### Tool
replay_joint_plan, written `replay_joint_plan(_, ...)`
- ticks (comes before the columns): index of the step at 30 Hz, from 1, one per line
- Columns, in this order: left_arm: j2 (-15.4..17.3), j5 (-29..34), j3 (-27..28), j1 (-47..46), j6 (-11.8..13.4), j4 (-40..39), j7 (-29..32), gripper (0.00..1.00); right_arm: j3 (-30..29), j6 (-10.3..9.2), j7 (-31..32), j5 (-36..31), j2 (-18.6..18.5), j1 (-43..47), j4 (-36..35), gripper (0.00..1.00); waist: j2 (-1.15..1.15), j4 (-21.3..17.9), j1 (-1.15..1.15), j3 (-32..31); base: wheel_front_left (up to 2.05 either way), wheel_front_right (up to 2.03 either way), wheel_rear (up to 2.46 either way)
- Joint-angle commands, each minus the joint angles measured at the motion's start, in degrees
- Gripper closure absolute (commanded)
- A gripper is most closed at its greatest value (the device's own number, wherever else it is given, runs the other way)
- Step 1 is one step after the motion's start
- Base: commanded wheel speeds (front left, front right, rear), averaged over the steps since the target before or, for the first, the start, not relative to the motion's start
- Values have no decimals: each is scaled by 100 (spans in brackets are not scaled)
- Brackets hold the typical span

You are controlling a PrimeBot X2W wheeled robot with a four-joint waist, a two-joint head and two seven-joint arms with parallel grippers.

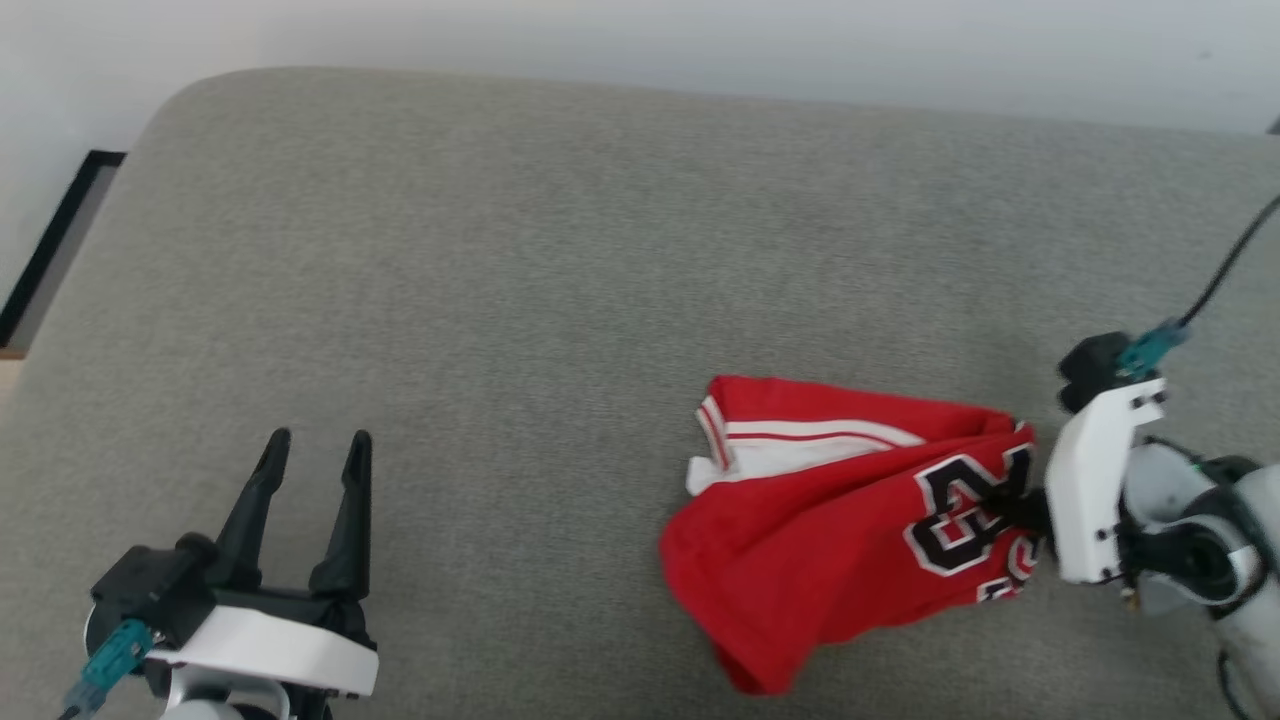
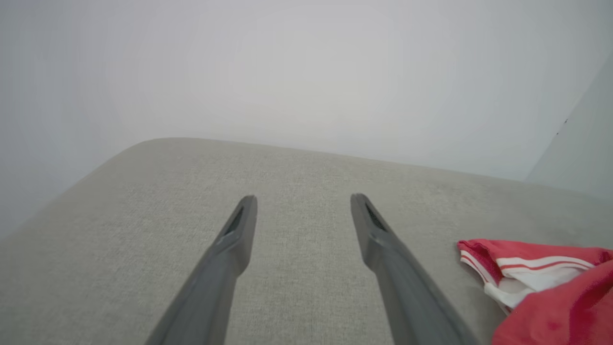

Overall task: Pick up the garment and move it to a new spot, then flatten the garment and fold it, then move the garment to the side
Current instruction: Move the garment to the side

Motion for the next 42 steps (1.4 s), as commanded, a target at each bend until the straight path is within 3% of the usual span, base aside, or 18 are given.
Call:
replay_joint_plan(1, 56, 19, -56, -123, -17, -31, -25, 0, -89, -2, -37, -16, -67, 12, -54, 100, 0, -126, 0, 12, 0, 0, 0)
replay_joint_plan(10, 296, -16, -368, -537, -17, -113, -25, 0, -613, -2, -222, -268, -443, -245, -301, 100, 0, -671, 0, 154, 0, 0, 0)
replay_joint_plan(21, 403, 78, -797, -1051, -17, -141, -24, 0, -1093, -2, -644, -758, -780, -792, -106, 100, 0, -1332, 0, 476, 0, 0, 0)
replay_joint_plan(31, 541, 41, -1508, -1772, -17, -76, -25, 0, -1403, -2, -1320, -1394, -1020, -1370, 439, 100, 0, -1811, 0, 857, 0, 0, 0)
replay_joint_plan(42, 568, -89, -2387, -2591, -17, 83, -24, 0, -1432, -2, -2336, -2170, -1313, -1979, 1447, 100, 0, -1938, 0, 1235, 0, 0, 0)
